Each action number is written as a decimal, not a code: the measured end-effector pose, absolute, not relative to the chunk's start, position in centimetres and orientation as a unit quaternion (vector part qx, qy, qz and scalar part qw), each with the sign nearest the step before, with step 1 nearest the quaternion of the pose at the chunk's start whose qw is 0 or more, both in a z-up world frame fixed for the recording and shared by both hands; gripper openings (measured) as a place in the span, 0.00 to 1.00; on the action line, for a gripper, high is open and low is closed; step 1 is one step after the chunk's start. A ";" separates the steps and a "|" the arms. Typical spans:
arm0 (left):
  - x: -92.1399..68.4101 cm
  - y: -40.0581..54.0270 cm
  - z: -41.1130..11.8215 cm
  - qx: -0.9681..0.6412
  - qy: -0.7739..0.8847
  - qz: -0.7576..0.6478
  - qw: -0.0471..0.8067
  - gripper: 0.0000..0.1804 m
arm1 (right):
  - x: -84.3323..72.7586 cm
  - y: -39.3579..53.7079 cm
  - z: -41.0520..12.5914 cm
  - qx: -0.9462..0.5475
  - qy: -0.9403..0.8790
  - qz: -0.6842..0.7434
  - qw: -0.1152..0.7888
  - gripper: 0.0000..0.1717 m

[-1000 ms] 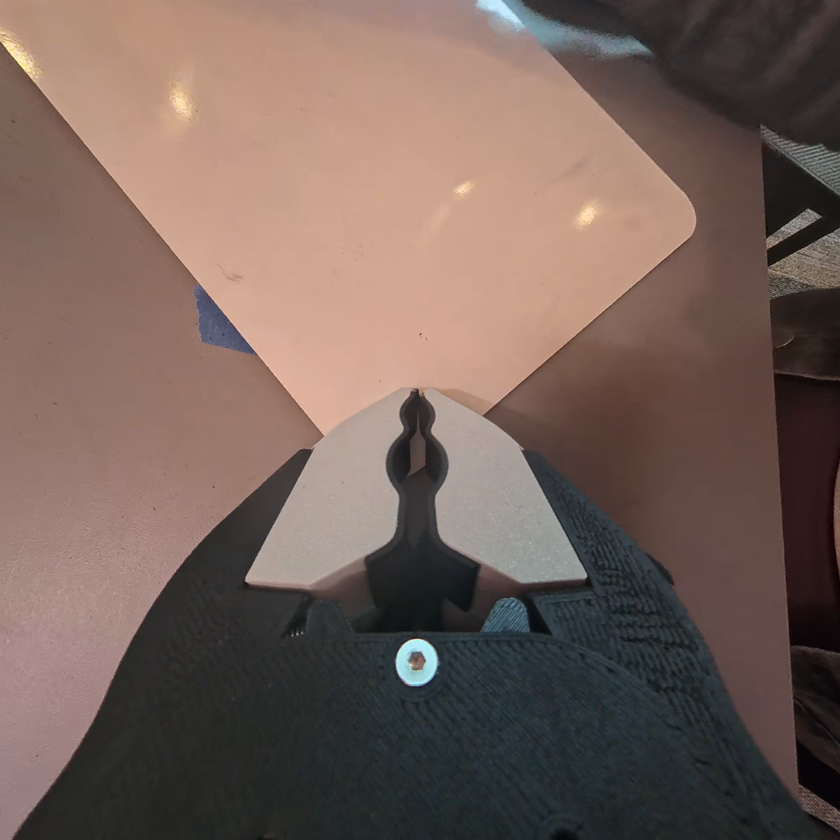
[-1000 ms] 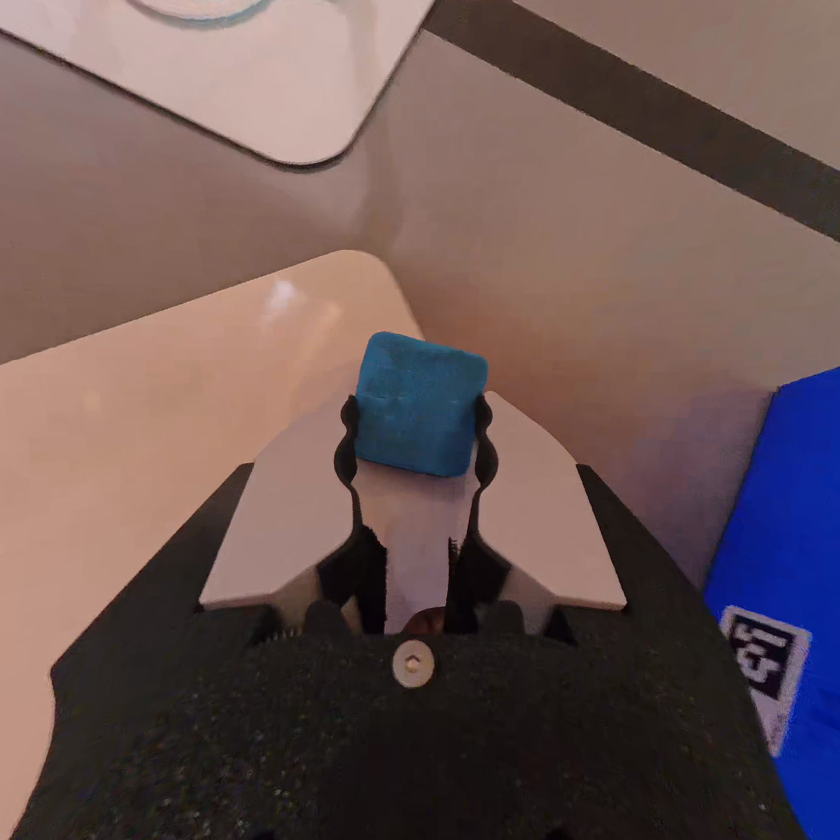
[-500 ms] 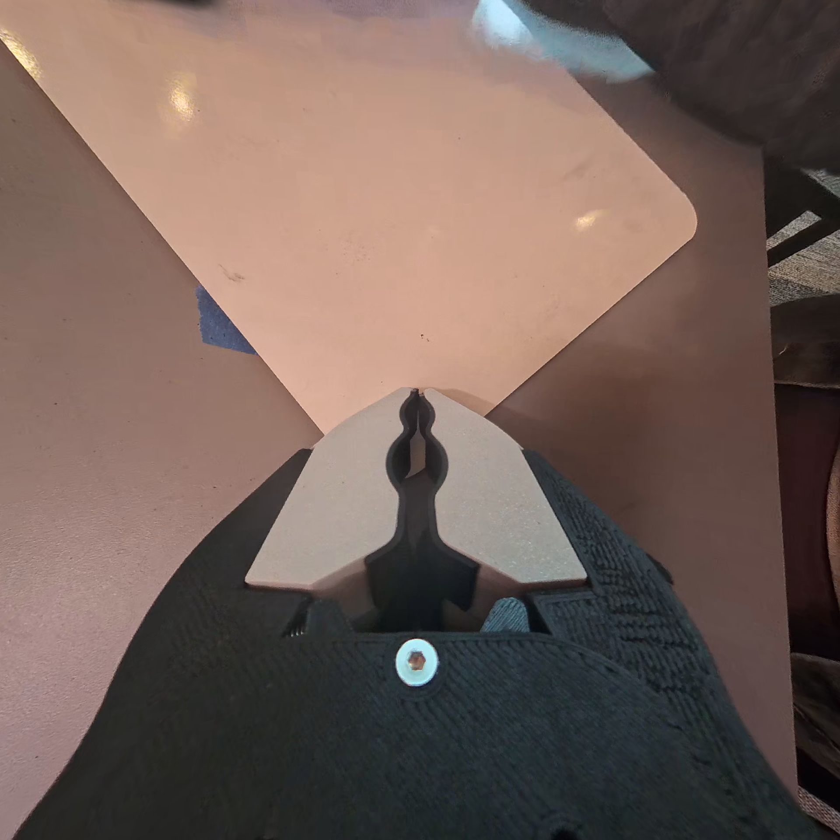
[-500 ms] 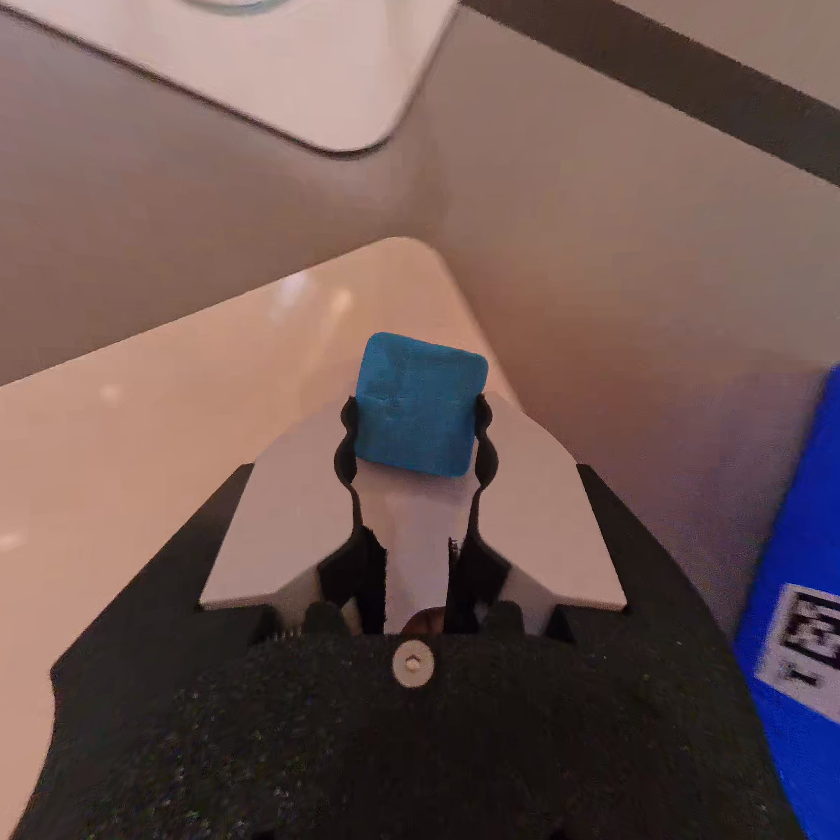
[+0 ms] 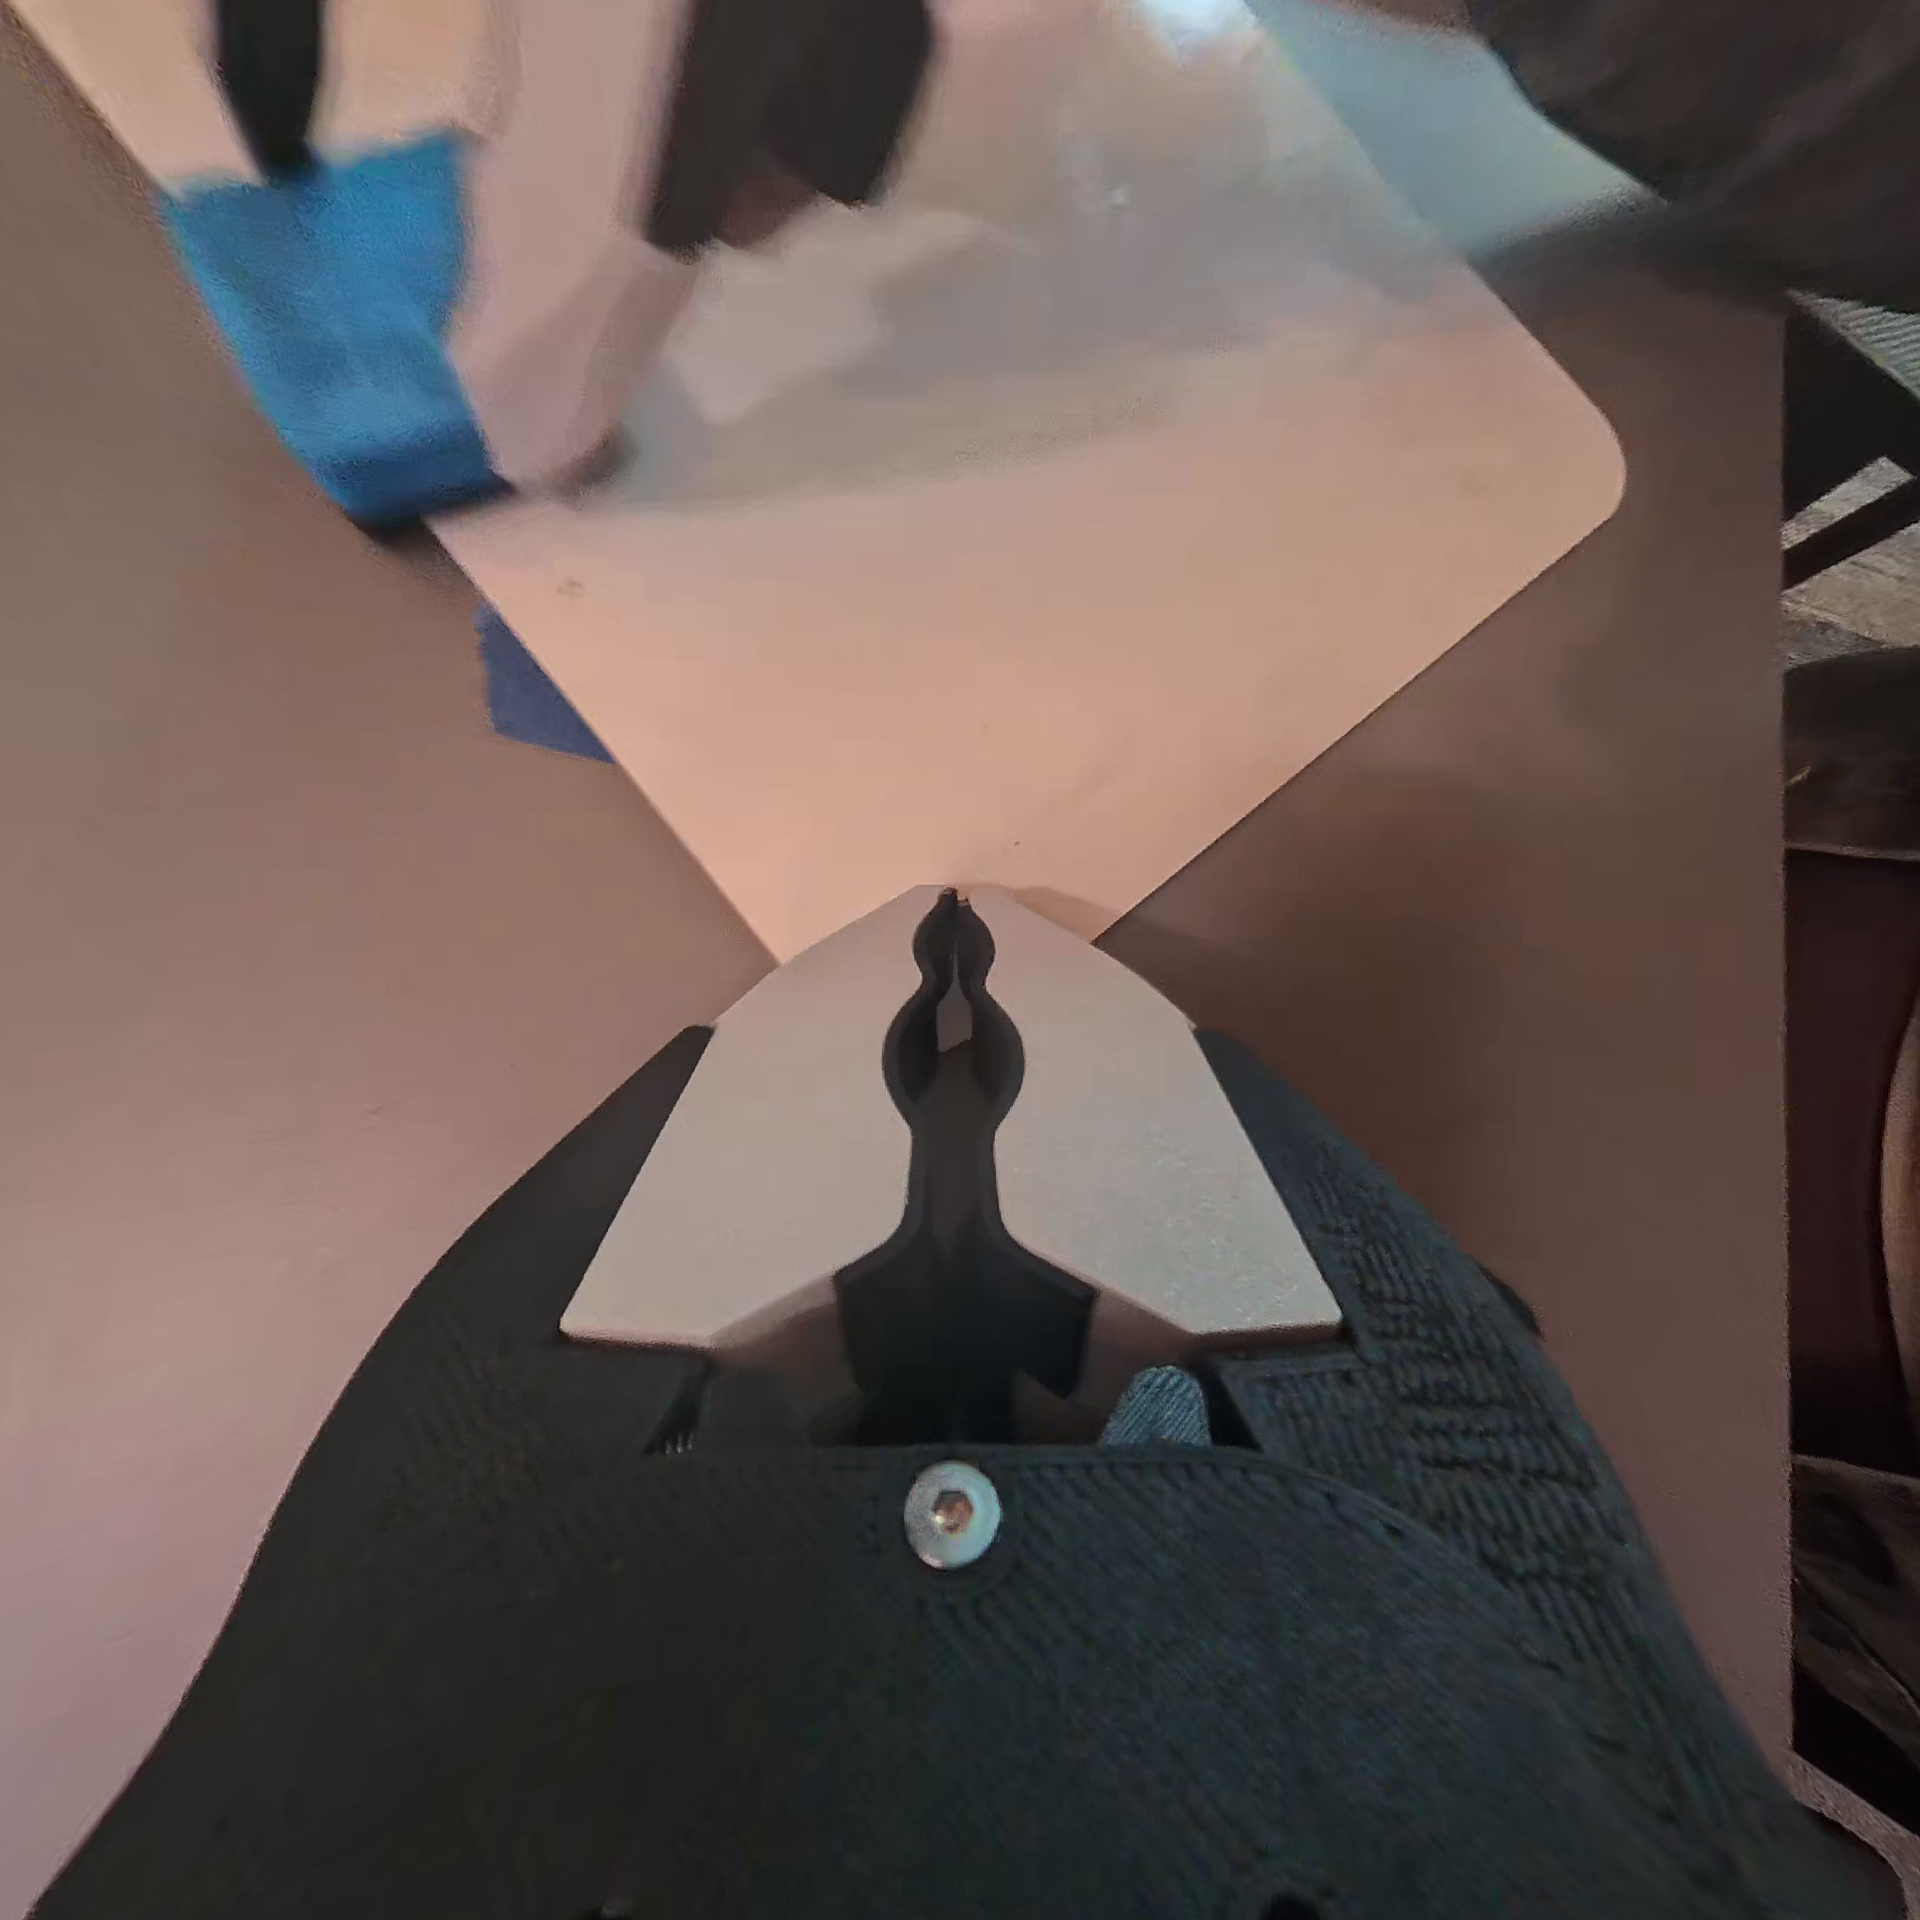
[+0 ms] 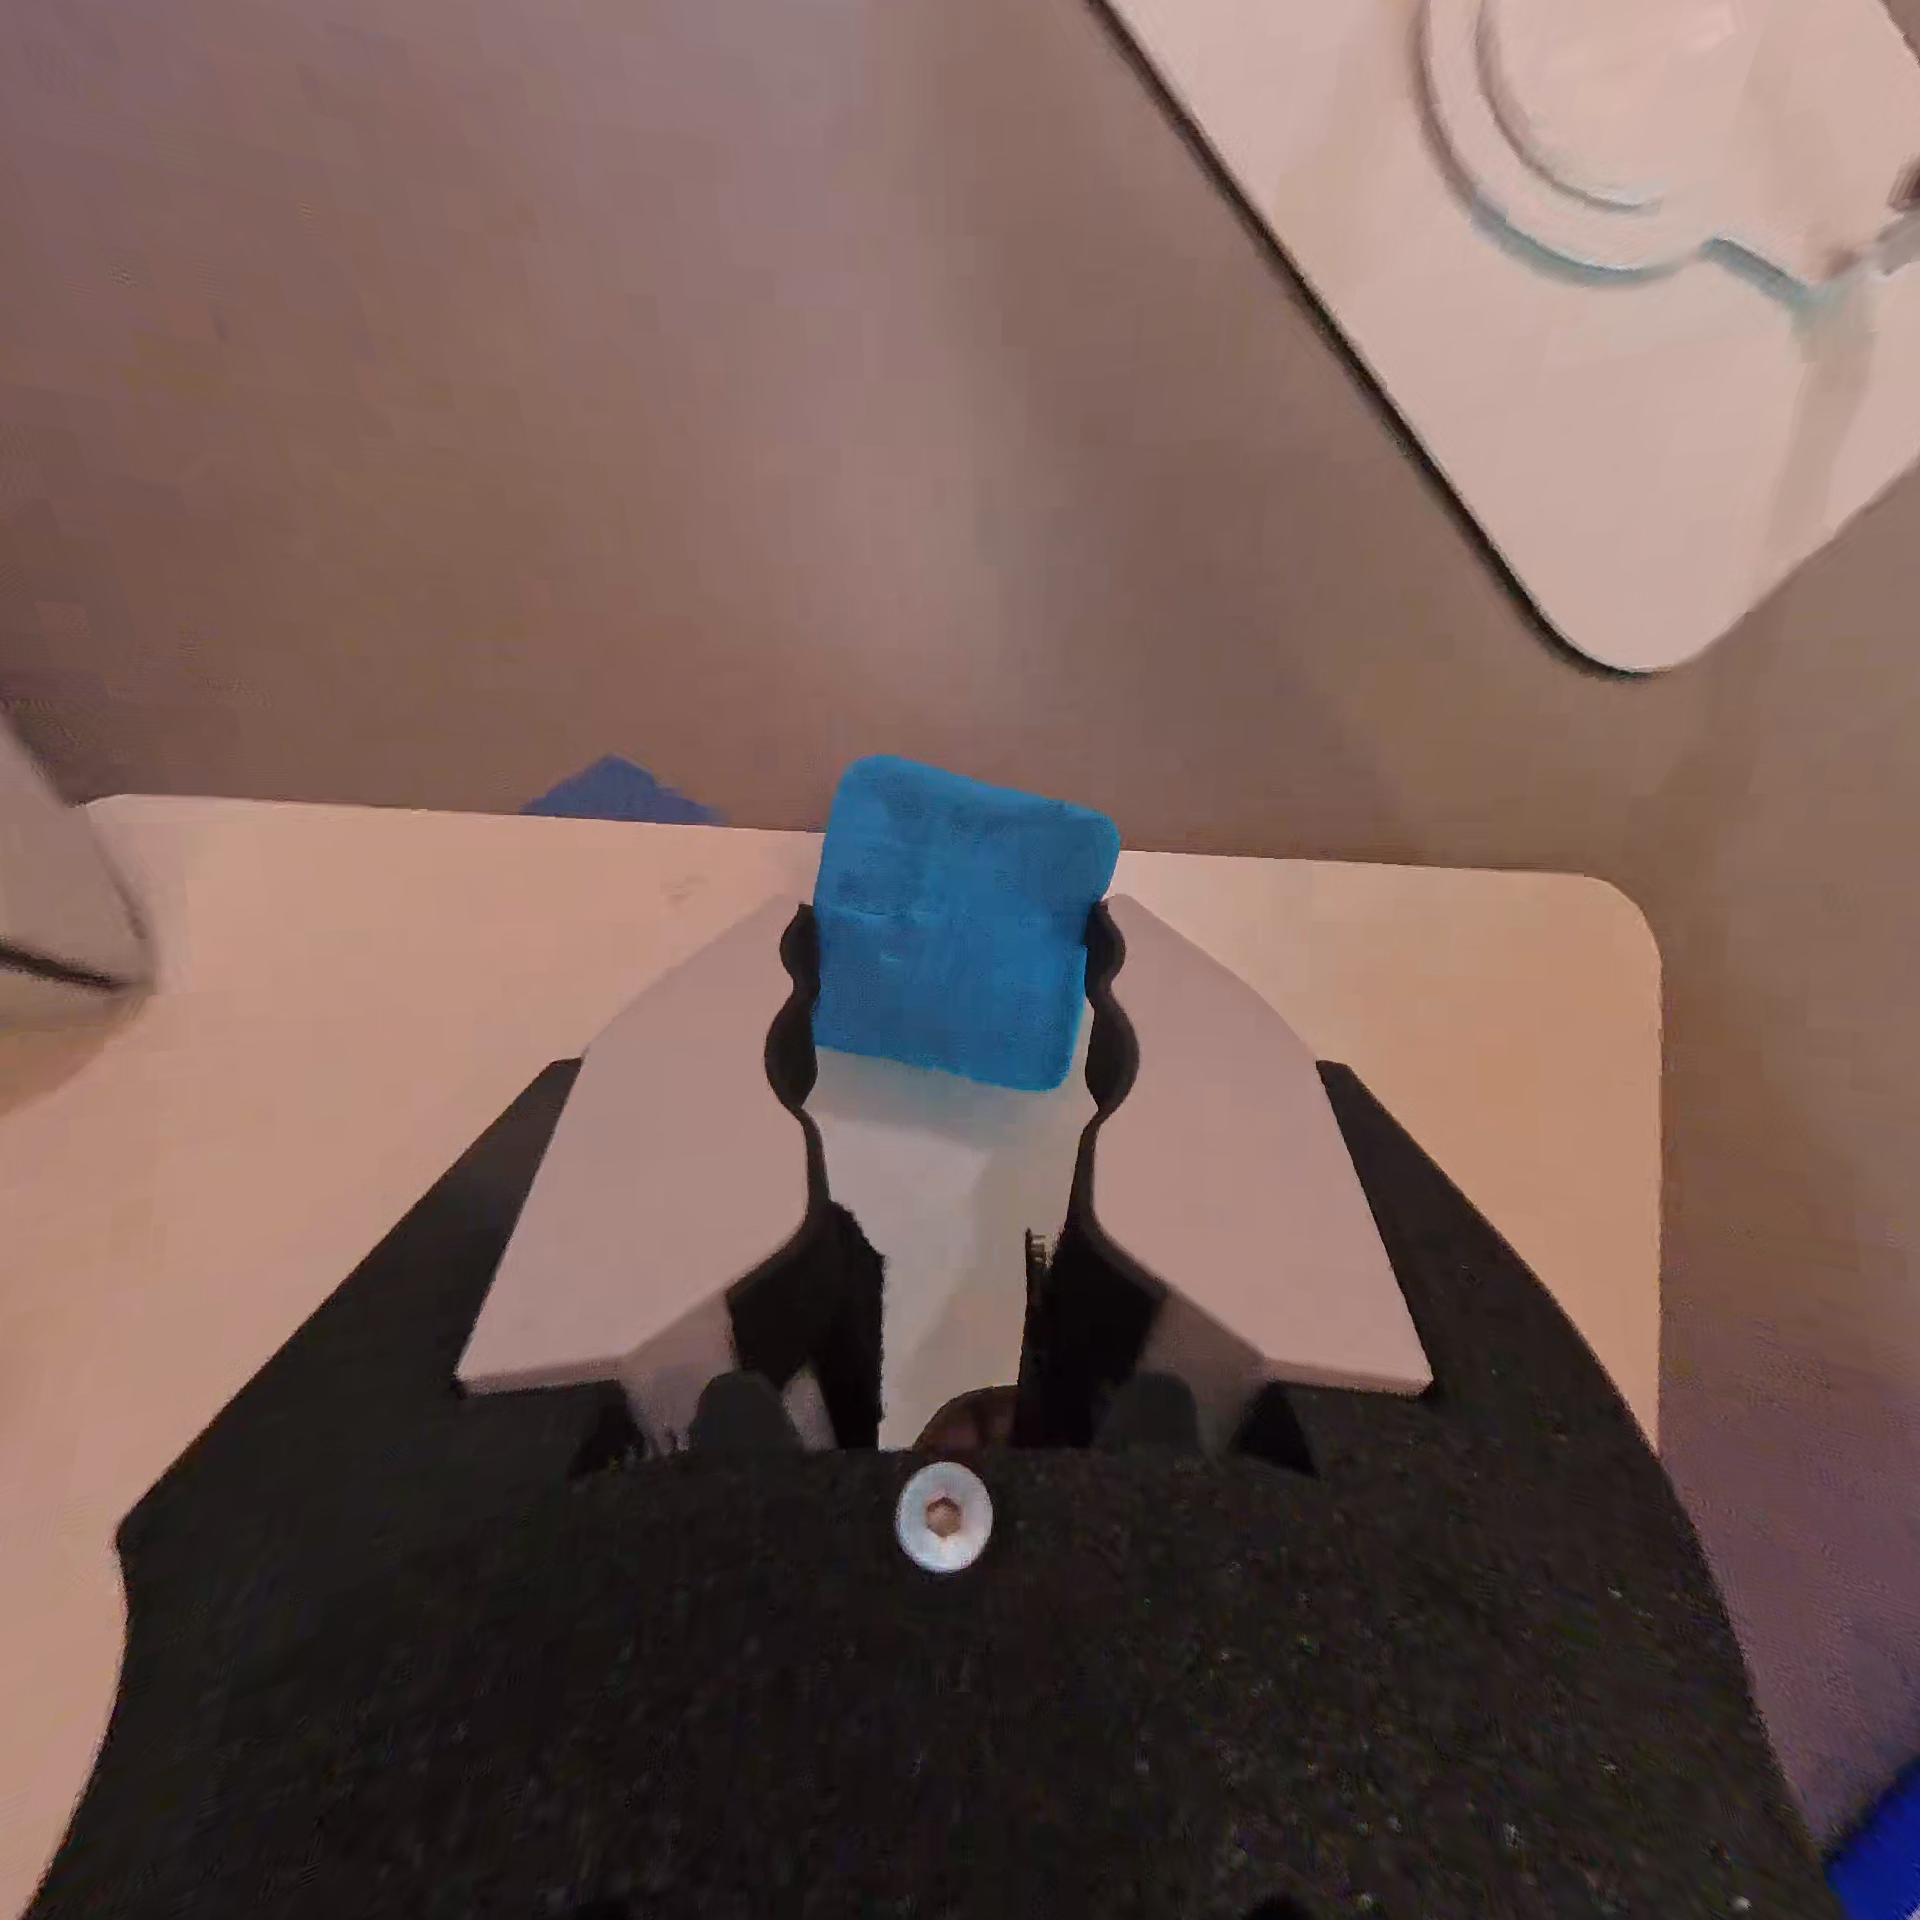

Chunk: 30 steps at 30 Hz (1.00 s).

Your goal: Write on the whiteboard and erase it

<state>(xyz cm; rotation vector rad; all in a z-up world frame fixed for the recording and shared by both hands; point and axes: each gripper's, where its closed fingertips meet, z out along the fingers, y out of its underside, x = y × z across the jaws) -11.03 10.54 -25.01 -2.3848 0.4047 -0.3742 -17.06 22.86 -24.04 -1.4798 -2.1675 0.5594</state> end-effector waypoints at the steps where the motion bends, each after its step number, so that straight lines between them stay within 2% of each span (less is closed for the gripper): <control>1: -11.3 10.5 -25.0 -0.917 0.152 -0.140 0.341 0.01 | -16.3 20.5 -24.0 -0.512 -0.803 0.215 0.215 0.29; 3: -11.3 10.6 -25.0 -0.917 0.157 -0.136 0.342 0.01 | -15.6 18.6 -24.0 -0.471 -0.825 0.223 0.220 0.29; 7: -11.1 10.7 -25.0 -0.918 0.160 -0.125 0.340 0.01 | -17.2 23.4 -24.1 -0.549 -0.778 0.219 0.213 0.29; 11: -11.1 10.6 -25.0 -0.919 0.159 -0.127 0.337 0.01 | -15.7 19.2 -24.0 -0.485 -0.821 0.215 0.213 0.29; 15: -11.2 10.5 -25.0 -0.921 0.159 -0.120 0.335 0.01 | -16.6 23.1 -24.1 -0.549 -0.777 0.217 0.217 0.29; 22: -11.5 10.4 -25.0 -0.923 0.156 -0.114 0.332 0.00 | -8.3 12.9 -24.0 -0.453 -0.843 0.227 0.183 0.29; 27: -11.5 10.4 -25.0 -0.924 0.160 -0.108 0.330 0.00 | -4.9 14.3 -24.0 -0.454 -0.855 0.205 0.144 0.29; 30: -11.4 10.4 -25.0 -0.924 0.156 -0.115 0.330 0.00 | -7.8 13.3 -24.0 -0.437 -0.862 0.201 0.159 0.29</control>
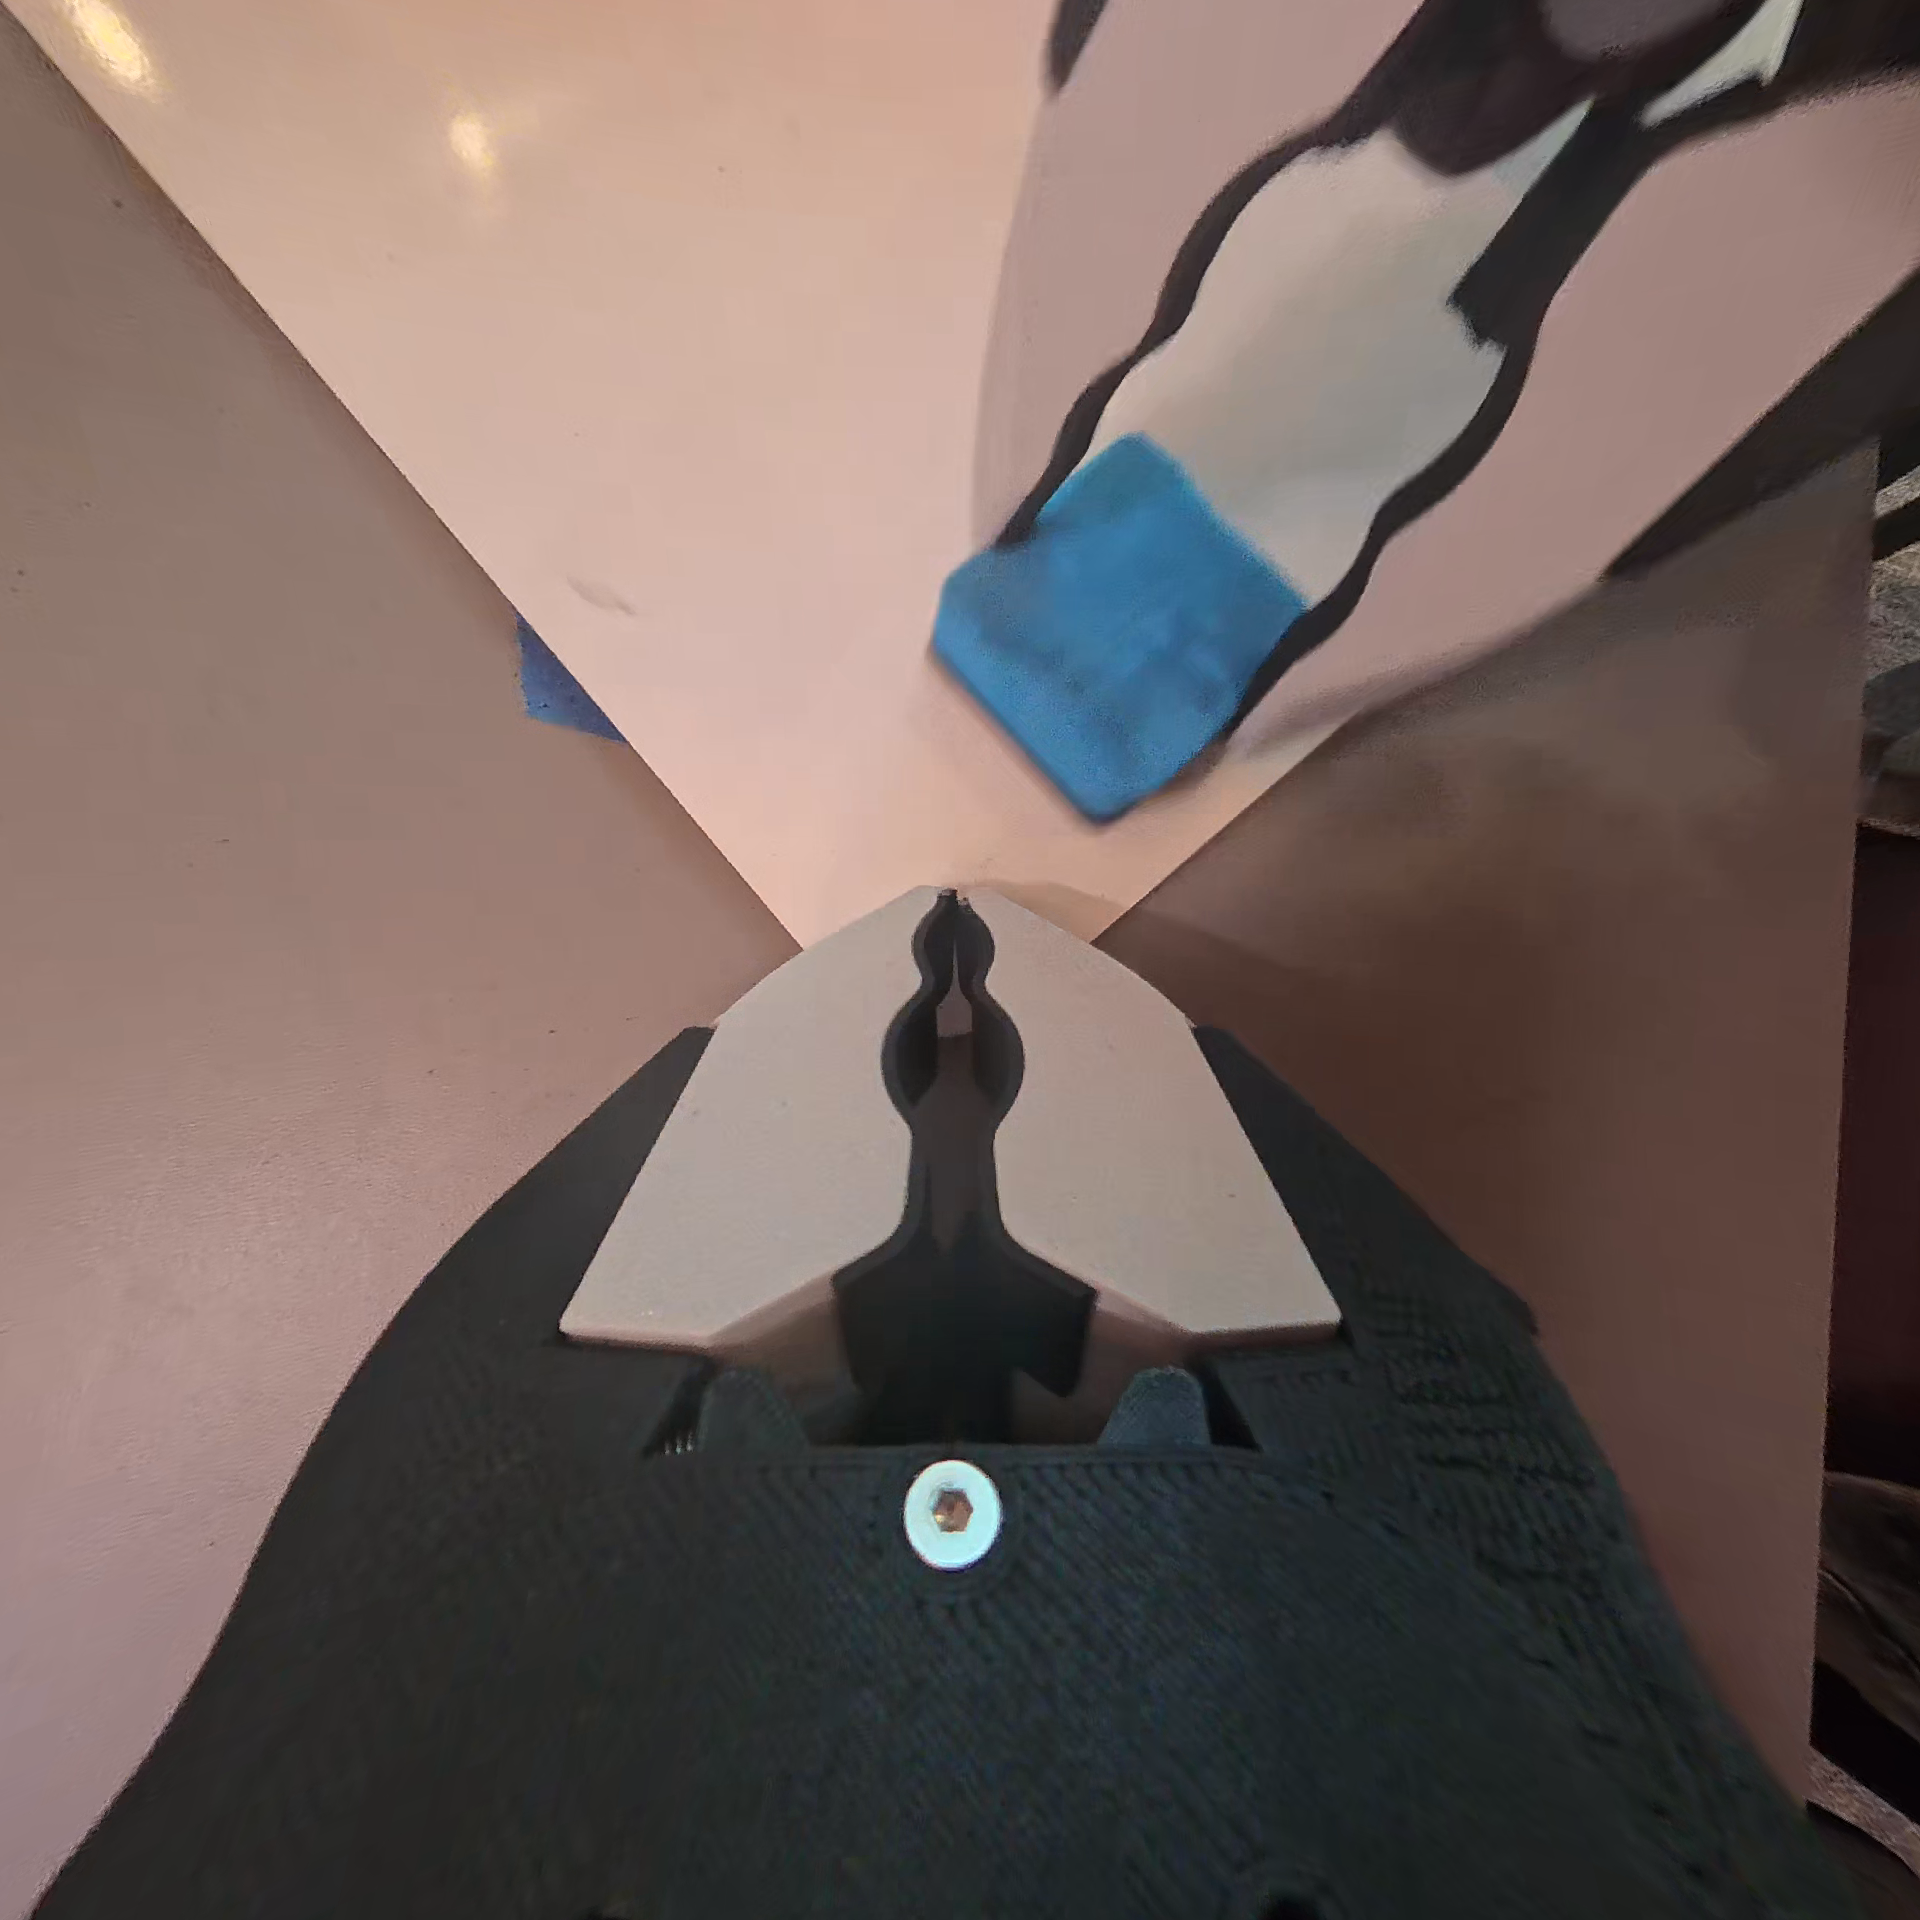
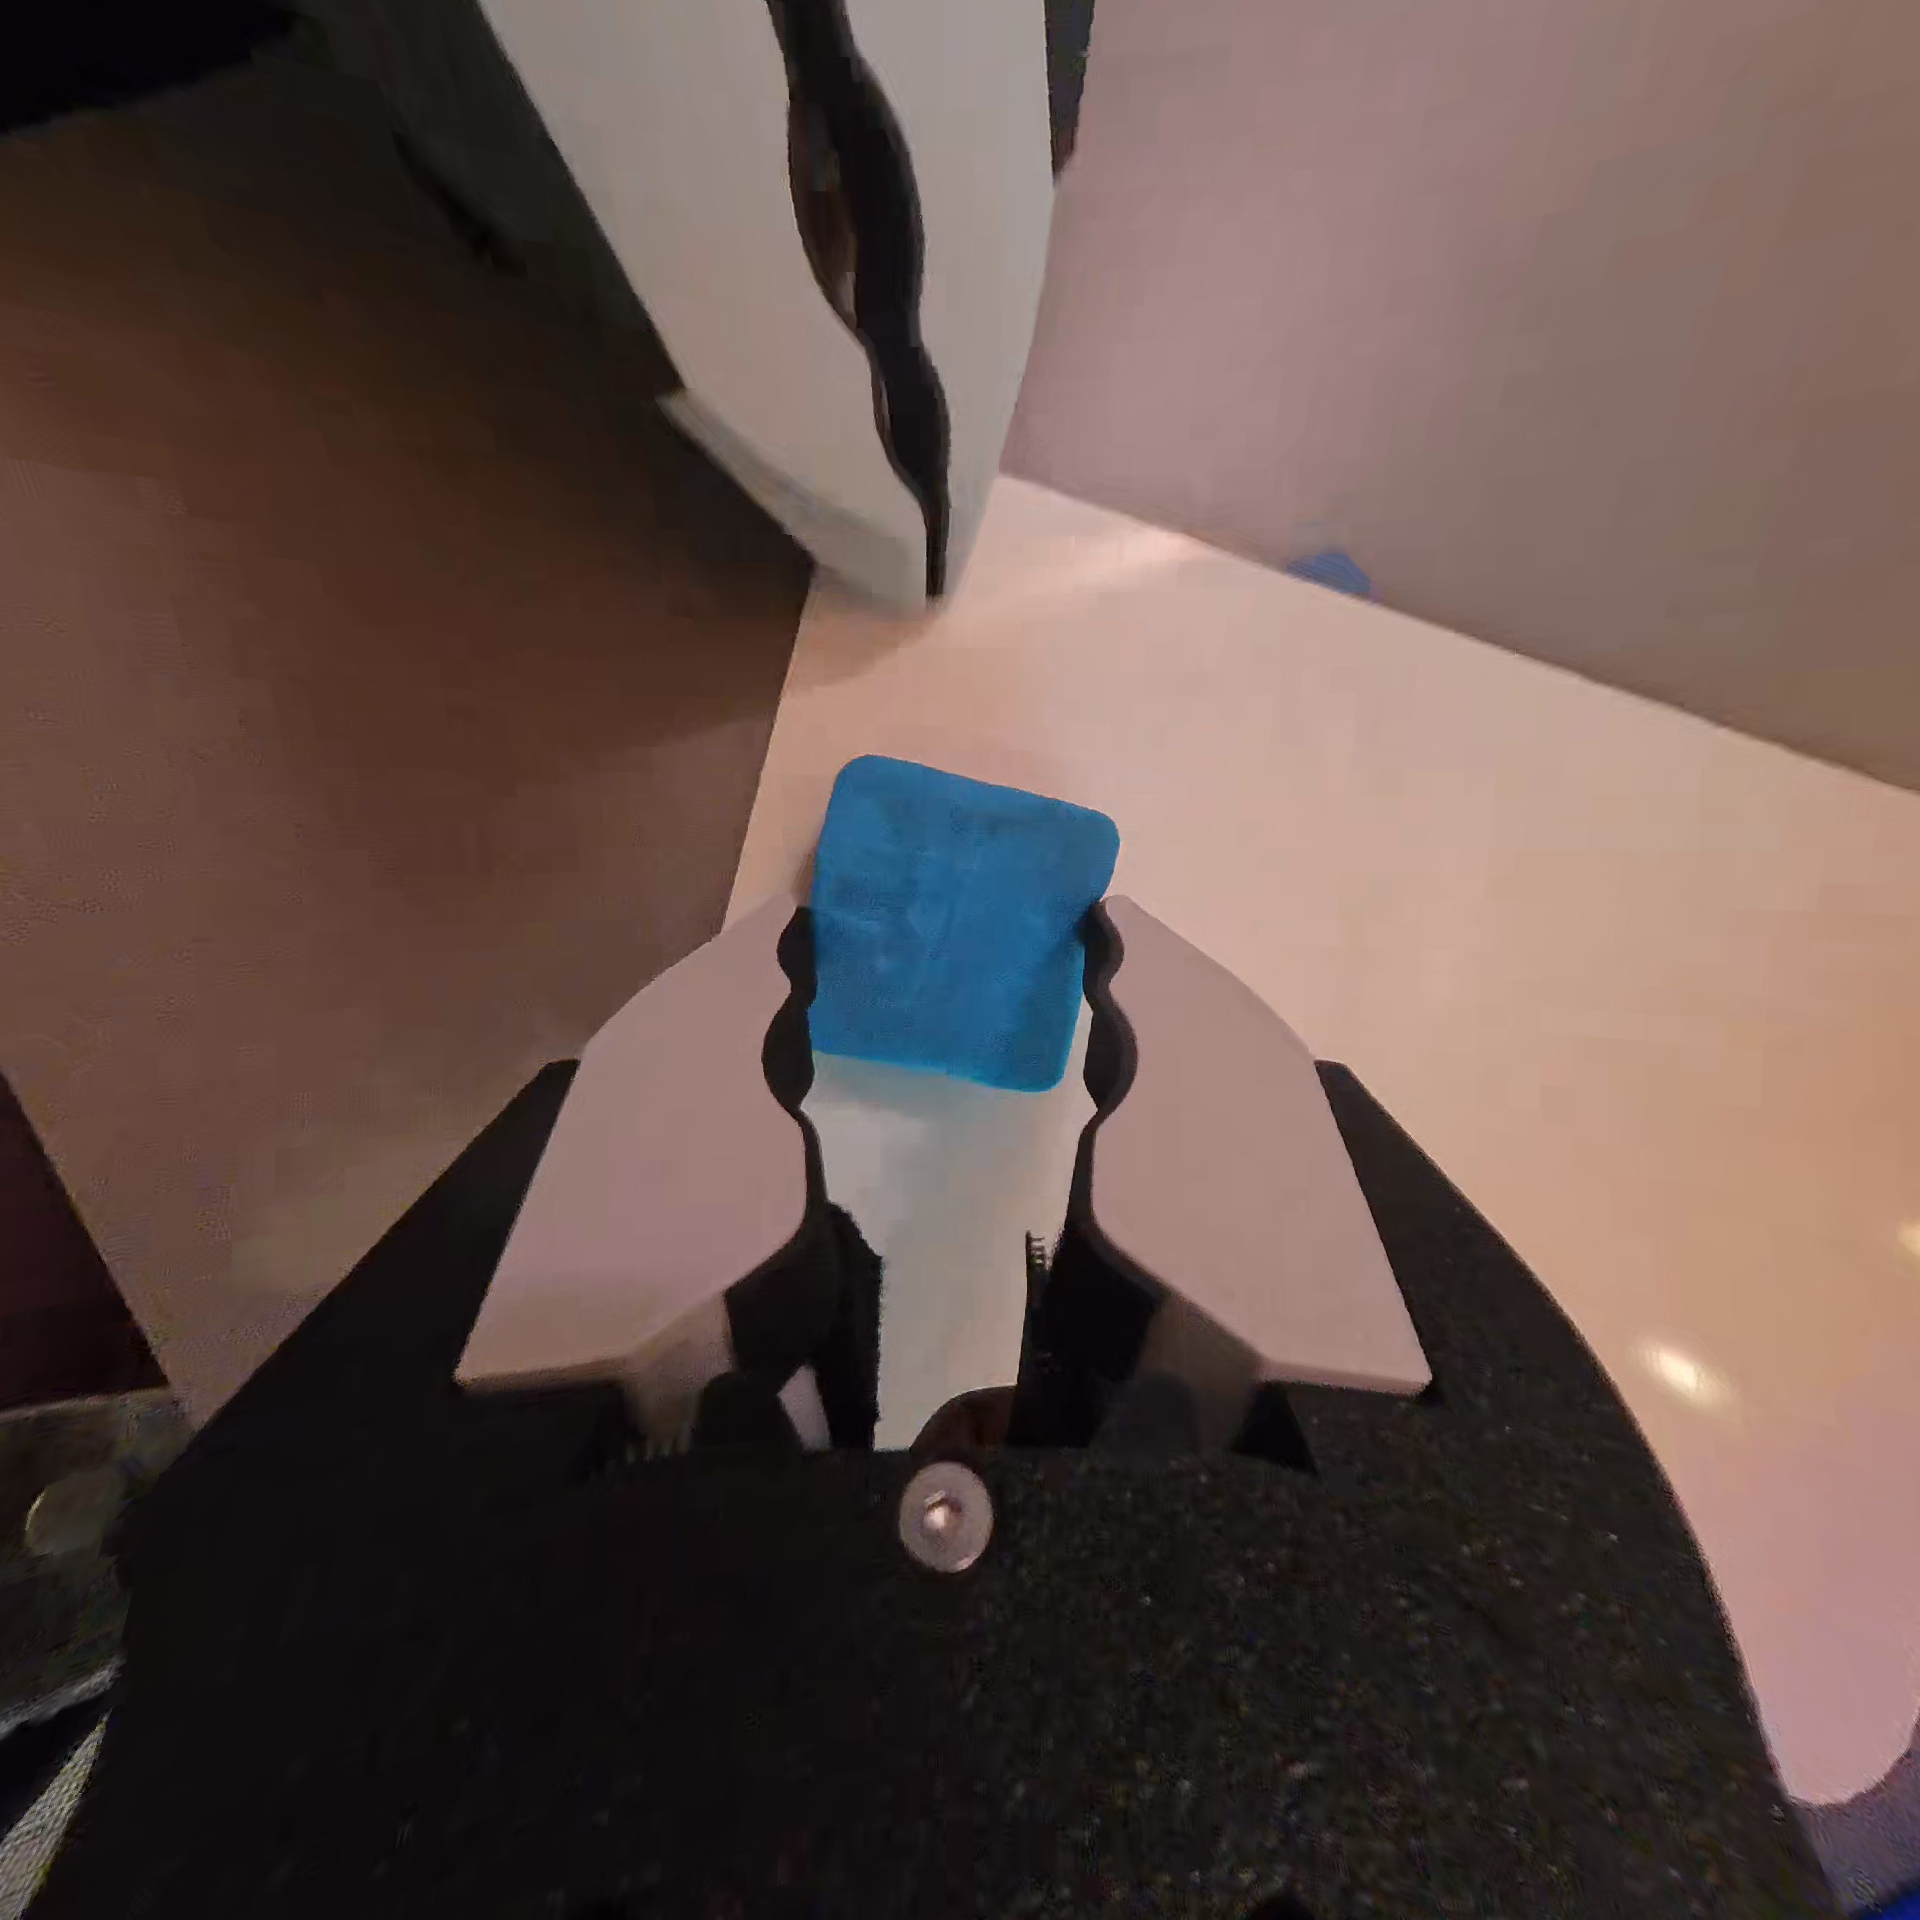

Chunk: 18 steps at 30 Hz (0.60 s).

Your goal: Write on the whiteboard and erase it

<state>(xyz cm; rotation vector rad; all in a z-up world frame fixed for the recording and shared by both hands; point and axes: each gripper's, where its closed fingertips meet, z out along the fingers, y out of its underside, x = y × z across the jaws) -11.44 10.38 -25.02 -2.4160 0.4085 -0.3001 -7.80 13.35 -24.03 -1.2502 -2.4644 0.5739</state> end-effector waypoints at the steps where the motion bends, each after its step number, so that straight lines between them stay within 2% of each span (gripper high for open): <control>1: -11.4 10.4 -25.0 -0.924 0.156 -0.115 0.330 0.00 | -8.8 12.5 -24.0 -0.432 -0.862 0.210 0.163 0.30; 5: -11.5 10.4 -25.0 -0.924 0.157 -0.114 0.331 0.00 | -8.8 11.7 -24.0 -0.437 -0.852 0.228 0.178 0.30; 13: -11.5 10.4 -25.0 -0.923 0.163 -0.110 0.332 0.00 | 3.4 14.6 -24.0 -0.484 -0.839 0.197 0.150 0.30; 18: -11.3 10.7 -25.0 -0.920 0.168 -0.108 0.338 0.00 | 0.4 14.5 -24.0 -0.468 -0.847 0.198 0.159 0.30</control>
